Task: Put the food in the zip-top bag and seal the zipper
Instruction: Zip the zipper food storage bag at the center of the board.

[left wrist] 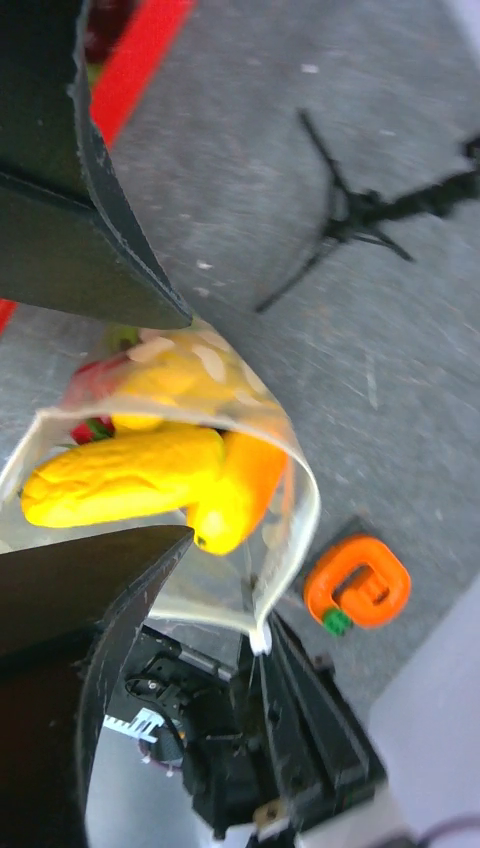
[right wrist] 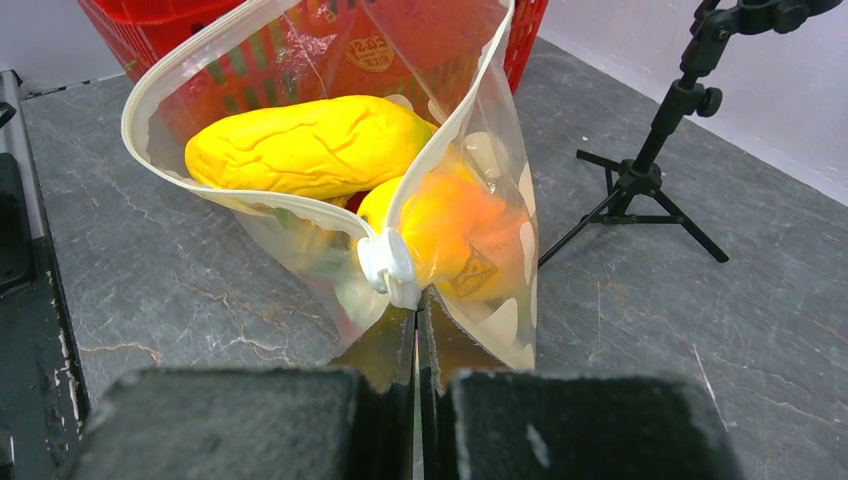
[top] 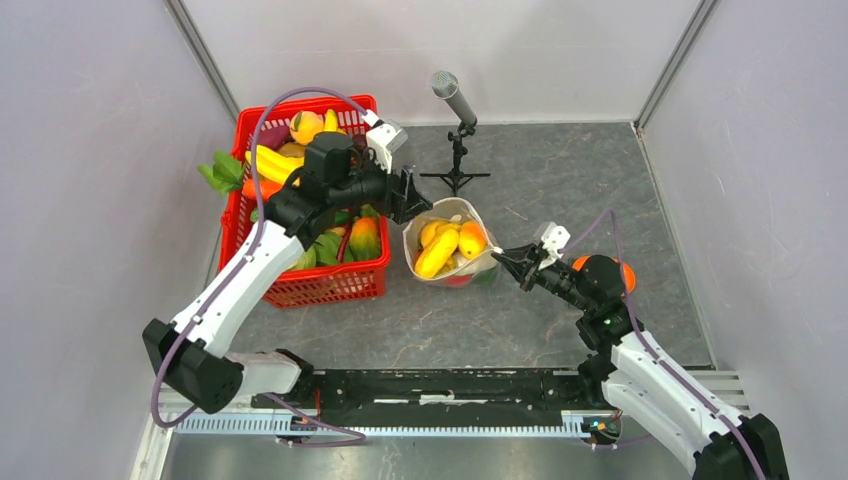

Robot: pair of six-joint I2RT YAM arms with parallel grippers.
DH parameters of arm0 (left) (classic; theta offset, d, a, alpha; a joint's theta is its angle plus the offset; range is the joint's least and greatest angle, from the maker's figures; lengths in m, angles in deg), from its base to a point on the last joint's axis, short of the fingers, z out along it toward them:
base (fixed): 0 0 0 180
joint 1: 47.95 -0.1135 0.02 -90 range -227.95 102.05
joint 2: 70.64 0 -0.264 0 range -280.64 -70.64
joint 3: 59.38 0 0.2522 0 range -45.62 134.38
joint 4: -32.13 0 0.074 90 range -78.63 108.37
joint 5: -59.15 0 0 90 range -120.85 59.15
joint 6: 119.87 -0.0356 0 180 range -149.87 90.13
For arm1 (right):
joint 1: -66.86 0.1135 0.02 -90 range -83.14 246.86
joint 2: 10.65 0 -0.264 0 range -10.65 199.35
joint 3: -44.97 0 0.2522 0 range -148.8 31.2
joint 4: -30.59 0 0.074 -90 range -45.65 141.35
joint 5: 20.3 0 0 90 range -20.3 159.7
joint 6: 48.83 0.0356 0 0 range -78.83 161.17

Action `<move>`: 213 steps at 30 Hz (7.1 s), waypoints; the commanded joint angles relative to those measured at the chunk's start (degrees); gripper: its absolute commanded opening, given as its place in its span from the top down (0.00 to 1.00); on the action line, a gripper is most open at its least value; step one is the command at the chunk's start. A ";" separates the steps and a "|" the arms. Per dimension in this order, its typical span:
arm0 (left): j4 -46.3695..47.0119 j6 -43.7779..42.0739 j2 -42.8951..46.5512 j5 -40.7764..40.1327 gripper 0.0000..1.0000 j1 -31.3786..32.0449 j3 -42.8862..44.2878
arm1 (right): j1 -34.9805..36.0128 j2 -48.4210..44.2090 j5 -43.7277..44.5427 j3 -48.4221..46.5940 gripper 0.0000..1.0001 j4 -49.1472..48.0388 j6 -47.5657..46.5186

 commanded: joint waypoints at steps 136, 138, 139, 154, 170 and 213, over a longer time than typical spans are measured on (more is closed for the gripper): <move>-8.65 -48.39 -9.75 10.84 0.98 24.55 11.21 | 0.11 -1.86 -9.46 -8.16 0.46 1.81 -5.70; -8.61 -48.23 -10.21 10.35 0.98 24.86 11.58 | 0.06 -1.24 -10.36 -8.23 0.48 1.20 -5.13; -8.66 -48.21 -10.37 10.10 0.98 24.97 11.79 | 0.01 -1.23 -10.71 -8.06 0.50 0.67 -4.95; -10.33 -49.26 -9.53 2.94 0.98 25.09 10.49 | 0.06 -6.02 6.21 -3.79 1.00 2.78 -3.45; -8.52 -47.27 -1.96 0.21 0.98 20.20 2.91 | -0.08 -12.65 18.89 -0.77 1.00 9.68 -1.74; -11.72 -48.27 -10.27 7.13 0.98 23.01 10.90 | 0.06 8.99 -20.73 -27.33 0.37 33.37 -26.37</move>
